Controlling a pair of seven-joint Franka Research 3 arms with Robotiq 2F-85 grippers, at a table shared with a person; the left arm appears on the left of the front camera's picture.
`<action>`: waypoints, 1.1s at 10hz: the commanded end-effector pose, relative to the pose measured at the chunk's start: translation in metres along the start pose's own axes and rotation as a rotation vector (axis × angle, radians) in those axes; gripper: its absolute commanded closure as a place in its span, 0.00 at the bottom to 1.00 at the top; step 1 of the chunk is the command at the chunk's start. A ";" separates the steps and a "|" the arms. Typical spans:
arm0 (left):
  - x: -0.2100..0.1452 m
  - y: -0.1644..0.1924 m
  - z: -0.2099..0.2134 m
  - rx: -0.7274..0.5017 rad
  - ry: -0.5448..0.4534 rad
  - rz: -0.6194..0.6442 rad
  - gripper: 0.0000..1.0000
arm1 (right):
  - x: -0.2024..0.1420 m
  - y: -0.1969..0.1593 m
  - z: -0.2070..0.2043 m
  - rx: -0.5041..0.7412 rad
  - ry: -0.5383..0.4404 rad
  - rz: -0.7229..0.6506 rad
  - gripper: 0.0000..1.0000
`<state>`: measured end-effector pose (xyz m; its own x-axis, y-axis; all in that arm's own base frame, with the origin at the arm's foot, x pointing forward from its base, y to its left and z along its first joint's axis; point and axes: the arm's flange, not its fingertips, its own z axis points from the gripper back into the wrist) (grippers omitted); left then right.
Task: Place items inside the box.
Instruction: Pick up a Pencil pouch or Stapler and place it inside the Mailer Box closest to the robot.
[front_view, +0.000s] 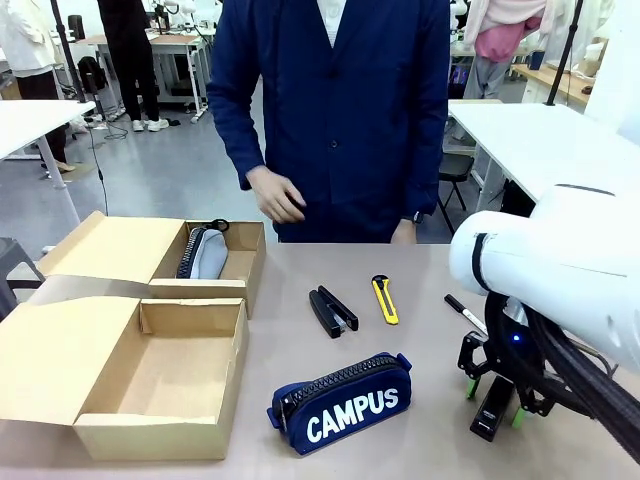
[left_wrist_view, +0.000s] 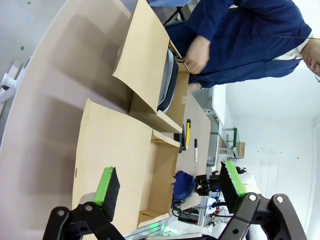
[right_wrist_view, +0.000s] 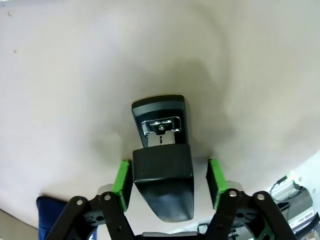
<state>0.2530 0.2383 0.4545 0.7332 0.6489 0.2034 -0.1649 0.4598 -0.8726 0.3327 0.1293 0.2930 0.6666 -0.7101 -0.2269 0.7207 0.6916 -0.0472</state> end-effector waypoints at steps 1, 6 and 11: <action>0.001 0.001 -0.001 -0.024 -0.008 -0.022 0.00 | 0.001 -0.016 -0.008 -0.004 -0.008 0.012 0.65; 0.001 0.001 -0.001 -0.024 -0.008 -0.022 0.00 | 0.004 -0.022 -0.009 0.008 0.020 0.048 1.00; 0.001 0.001 -0.001 -0.024 -0.008 -0.022 0.00 | -0.027 -0.100 0.095 0.222 0.146 0.220 1.00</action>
<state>0.2529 0.2382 0.4548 0.7333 0.6486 0.2040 -0.1642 0.4600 -0.8726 0.3296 0.0945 0.3545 0.7360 -0.5764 -0.3551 0.6493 0.7496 0.1289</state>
